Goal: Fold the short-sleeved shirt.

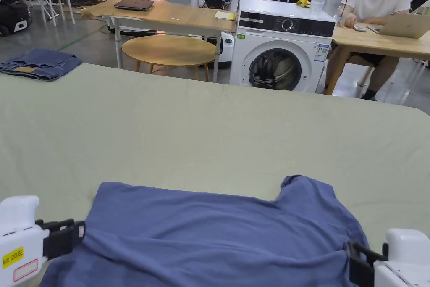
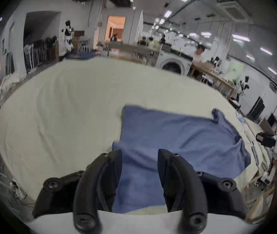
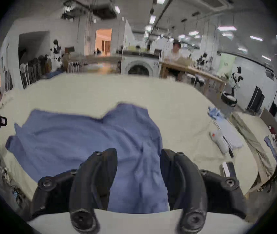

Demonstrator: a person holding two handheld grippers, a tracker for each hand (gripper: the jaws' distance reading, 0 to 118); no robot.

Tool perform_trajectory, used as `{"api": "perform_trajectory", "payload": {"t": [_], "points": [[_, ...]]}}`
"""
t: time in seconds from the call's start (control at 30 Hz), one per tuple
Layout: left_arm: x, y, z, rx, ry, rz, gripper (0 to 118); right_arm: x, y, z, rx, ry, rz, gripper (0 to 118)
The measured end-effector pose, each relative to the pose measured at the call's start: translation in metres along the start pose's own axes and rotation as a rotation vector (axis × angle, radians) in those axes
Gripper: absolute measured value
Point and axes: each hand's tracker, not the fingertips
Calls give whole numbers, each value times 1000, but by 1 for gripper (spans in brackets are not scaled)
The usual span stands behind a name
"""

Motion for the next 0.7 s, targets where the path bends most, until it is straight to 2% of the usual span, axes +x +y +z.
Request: {"api": "perform_trajectory", "payload": {"t": [0.1,0.13,0.17,0.2,0.23,0.27,0.47,0.7], "points": [[19,6,3,123,22,-30,41,-21,11,1,101,43,-45,49],[26,8,4,166,37,-42,40,-29,13,0,126,44,-46,38],[33,9,5,204,46,-60,33,-36,15,-1,157,53,-46,15],[38,9,4,231,58,-82,22,-44,16,-2,172,49,-45,7],[45,10,4,249,74,-109,8,-51,18,-3,185,41,-48,6],[51,11,3,266,89,-134,0,-57,19,-6,193,55,-51,0],[53,35,-23,238,101,-172,0,-80,25,-15,221,95,-65,0],[7,94,-105,-11,78,-101,0,-82,29,-33,180,113,-56,0]]}}
